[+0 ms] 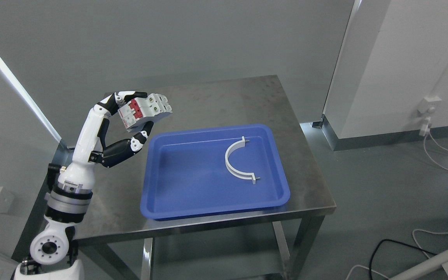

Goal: Place circuit breaker on shelf
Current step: 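Hold the breaker in the left hand while turning toward the bin shelf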

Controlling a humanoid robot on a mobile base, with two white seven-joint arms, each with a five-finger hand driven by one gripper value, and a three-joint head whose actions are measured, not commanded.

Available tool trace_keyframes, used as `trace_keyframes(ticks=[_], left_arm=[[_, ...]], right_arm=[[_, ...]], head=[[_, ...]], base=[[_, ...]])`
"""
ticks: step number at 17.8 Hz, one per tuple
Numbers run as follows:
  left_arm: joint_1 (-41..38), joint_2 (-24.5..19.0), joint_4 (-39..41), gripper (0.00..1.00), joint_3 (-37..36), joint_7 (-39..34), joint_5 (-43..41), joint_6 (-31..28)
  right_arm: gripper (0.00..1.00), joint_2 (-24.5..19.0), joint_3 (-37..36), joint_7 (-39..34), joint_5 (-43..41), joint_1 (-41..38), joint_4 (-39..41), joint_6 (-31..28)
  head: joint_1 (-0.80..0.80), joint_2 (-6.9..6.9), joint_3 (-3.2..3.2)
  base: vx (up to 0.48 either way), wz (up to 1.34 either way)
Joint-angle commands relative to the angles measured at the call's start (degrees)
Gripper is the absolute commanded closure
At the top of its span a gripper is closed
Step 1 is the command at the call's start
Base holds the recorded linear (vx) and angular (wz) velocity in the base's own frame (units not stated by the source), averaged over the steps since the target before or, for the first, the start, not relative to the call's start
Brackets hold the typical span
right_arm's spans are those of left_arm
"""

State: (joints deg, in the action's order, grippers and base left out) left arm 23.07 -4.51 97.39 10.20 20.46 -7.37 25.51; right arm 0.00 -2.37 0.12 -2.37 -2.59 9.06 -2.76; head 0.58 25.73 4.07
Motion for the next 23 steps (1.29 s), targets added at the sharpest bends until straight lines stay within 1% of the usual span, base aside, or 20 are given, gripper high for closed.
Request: trace_keyframes(ticks=[1,9,11,12,13,15,18,20,23], left_arm=[[-10.6,3.5,0.4,0.8,4.5,-1.7,0.9,6.3],[-11.0,3.5,0.4,0.8,8.6,-1.6,2.9,5.6],[-11.0,3.5,0.4,0.81,9.4,-1.6,3.2,2.5],[-10.9,3.5,0.4,0.81,11.0,-1.6,4.5,-0.5],[-10.7,3.5,0.4,0.81,11.7,-1.5,6.5,-1.5],[-10.1,3.3,0.4,0.81,11.7,-1.5,7.0,-1.6],[-8.4,3.5,0.4,0.81,11.7,-1.2,7.0,-1.5],[-5.8,3.3,0.4,0.81,11.3,0.1,7.0,-1.7],[-2.6,3.2,0.4,0.81,11.0,1.7,7.0,-4.5]], right_arm=[[0.0,1.0,0.0,0.1,0.0,0.0,0.0,0.0],[0.0,1.0,0.0,0.1,0.0,0.0,0.0,0.0],[0.0,1.0,0.0,0.1,0.0,0.0,0.0,0.0],[0.0,1.0,0.0,0.1,0.0,0.0,0.0,0.0],[0.0,1.0,0.0,0.1,0.0,0.0,0.0,0.0],[0.0,1.0,0.0,0.1,0.0,0.0,0.0,0.0],[0.0,1.0,0.0,0.1,0.0,0.0,0.0,0.0],[0.0,1.0,0.0,0.1,0.0,0.0,0.0,0.0],[0.0,1.0,0.0,0.1,0.0,0.0,0.0,0.0]], head=[[0.0,0.0,0.0],[0.0,0.0,0.0],[0.0,0.0,0.0],[0.0,0.0,0.0],[0.0,0.0,0.0],[0.0,0.0,0.0],[0.0,0.0,0.0],[0.0,0.0,0.0],[0.0,0.0,0.0]], base=[[-0.33,0.0],[-0.333,-0.11],[-0.354,0.1],[-0.409,0.22],[-0.476,0.14],[-0.473,0.1],[-0.49,0.1],[-0.477,0.17],[-0.408,0.51]])
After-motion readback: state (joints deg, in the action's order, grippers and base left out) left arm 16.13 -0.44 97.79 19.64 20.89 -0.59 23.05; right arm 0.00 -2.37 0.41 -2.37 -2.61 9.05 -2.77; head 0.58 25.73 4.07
